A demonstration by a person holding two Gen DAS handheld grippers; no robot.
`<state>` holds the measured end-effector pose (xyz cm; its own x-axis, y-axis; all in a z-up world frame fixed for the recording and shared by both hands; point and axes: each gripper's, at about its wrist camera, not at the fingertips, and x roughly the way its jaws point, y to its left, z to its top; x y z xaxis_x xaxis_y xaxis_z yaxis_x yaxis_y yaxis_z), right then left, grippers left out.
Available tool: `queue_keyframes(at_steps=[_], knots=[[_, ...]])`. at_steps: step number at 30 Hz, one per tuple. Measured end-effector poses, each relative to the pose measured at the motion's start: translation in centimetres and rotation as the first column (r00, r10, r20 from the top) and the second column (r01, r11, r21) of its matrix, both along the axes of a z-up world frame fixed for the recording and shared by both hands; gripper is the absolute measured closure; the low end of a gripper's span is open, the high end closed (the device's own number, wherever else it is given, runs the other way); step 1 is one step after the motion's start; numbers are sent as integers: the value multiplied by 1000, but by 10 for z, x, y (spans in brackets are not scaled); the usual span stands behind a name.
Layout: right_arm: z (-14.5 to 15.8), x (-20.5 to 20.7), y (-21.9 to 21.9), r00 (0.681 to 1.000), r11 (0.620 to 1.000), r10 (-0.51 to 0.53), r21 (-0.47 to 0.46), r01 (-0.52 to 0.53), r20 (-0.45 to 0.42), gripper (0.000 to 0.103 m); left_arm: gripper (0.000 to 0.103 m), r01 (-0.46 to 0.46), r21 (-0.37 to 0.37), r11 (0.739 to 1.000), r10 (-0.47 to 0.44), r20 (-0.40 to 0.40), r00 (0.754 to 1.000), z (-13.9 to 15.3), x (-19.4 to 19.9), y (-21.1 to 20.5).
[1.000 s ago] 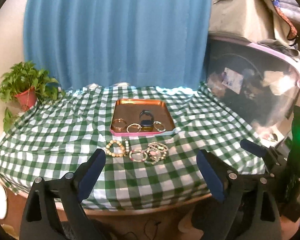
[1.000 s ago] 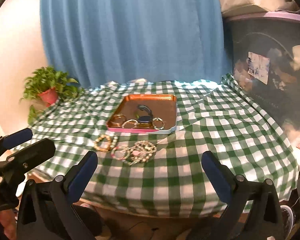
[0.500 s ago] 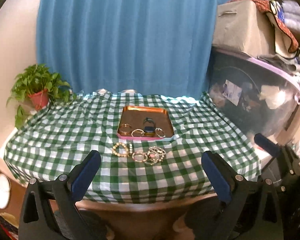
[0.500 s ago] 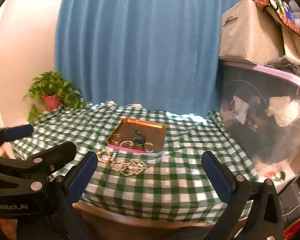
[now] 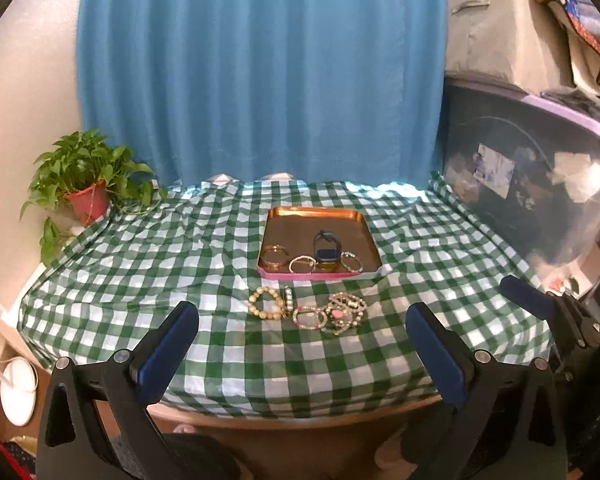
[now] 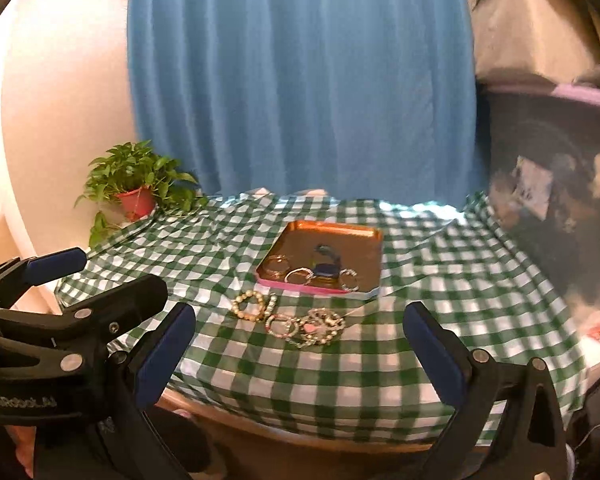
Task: Organize jewelry
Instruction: 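Move both open tools toward the jewelry lying on the cloth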
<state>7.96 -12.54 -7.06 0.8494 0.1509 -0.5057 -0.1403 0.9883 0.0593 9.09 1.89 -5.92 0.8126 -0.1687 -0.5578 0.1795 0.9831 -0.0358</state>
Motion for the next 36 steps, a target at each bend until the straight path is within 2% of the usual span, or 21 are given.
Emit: queue_keyframes(at_steps=[6,10,14,17,21,23,25,28,30,31,32,34,35,36], knots=[[-39,29,-5,998,999,35,31,-34,-45,0,0,9,30,1000,-8,-30,1000,-37,30,-6],[-63,47,-5,998,1000,0,-31,-2,-62,0,0,5,70,998,-2,-42,999,-64,52,-12],[-88,69,-6,995,998,18,-62,-25,-102,0,0,14,80,997,-8,-71,997,-88,74,-14],[-108,91,-12,980,997,74,-8,-77,-182,0,0,65,76,995,-59,-77,995,-105,97,-9],[-126,113,-27,957,981,168,137,-139,-235,1,0,88,-31,996,-92,-141,986,-121,135,19],[-125,123,-31,956,976,187,150,-155,-225,4,0,66,-24,998,-69,-153,986,-129,152,31],[-120,136,-37,961,976,192,136,-167,-199,6,0,27,-14,1000,-30,-212,977,-142,175,44],[-113,160,-48,967,975,190,147,-166,-172,6,1,3,-61,998,-19,-264,964,-165,202,57],[-115,174,-55,970,972,191,170,-164,-151,6,4,1,-32,999,-9,-260,965,-177,211,55],[-121,180,-59,973,970,189,179,-164,-136,6,12,10,-8,1000,-11,-262,965,-184,214,51],[-128,183,-60,973,970,188,181,-163,-136,7,25,22,-4,1000,-22,-268,963,-189,216,49],[-152,190,-59,958,972,201,163,-169,-203,21,33,55,-19,998,-58,-289,956,-199,219,44],[-158,192,-58,952,974,204,150,-172,-229,34,36,63,-14,998,-64,-296,953,-203,220,42],[-166,195,-53,939,973,219,126,-191,-264,40,38,69,-17,997,-71,-298,952,-205,221,41]])
